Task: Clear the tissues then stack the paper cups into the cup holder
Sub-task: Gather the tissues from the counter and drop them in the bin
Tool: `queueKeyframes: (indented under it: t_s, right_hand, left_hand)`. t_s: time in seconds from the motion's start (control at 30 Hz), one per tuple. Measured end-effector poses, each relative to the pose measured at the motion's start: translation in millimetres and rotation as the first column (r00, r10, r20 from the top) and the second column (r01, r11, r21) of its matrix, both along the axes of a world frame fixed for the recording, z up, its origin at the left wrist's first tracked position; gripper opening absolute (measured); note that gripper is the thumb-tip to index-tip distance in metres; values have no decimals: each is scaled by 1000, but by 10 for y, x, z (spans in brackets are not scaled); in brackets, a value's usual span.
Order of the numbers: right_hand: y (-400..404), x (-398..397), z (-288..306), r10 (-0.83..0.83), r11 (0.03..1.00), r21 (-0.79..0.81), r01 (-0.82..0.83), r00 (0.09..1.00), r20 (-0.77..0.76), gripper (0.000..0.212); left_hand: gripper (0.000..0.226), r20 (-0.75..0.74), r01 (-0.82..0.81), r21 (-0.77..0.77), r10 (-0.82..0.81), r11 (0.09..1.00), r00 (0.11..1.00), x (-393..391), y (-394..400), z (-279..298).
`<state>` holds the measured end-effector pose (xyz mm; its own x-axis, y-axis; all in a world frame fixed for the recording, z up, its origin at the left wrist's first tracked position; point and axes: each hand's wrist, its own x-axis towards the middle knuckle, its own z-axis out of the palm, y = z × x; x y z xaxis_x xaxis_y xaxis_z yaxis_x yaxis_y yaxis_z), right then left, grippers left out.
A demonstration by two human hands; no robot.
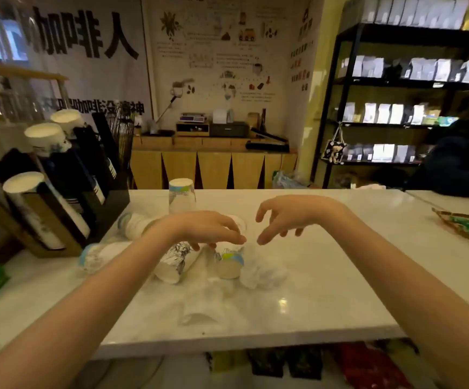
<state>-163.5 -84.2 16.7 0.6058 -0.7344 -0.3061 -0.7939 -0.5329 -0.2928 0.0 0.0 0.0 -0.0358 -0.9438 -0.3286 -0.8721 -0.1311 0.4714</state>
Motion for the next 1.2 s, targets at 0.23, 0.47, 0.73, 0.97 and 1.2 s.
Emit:
queueKeyframes:
  t_s: [0.23, 0.47, 0.73, 0.97, 1.2]
  right_hand:
    - [9, -27, -555, -45, 999, -34, 41, 992, -117, 64]
    - [-7, -6, -951, -64, 993, -106, 57, 996, -62, 68]
    - [-55, -79, -1150, 1, 977, -212, 16, 997, 80, 13]
    - [233, -80, -762, 219, 975, -6, -222, 958, 183, 22]
    - [680, 6, -817, 296, 852, 378, -363, 929, 223, 39]
  left_hand:
    - [48, 245, 124, 71, -138, 990, 960, 41, 162, -501]
    - [51, 362, 108, -16, -95, 994, 927, 71, 281, -797]
    - [41, 139, -93, -323, 144, 942, 980, 91, 423, -1058]
    - [24, -217, -314, -391, 245, 865, 945, 105, 700, -1092]
    - [15, -380, -355, -250, 246, 901, 892, 125, 1260, -1114]
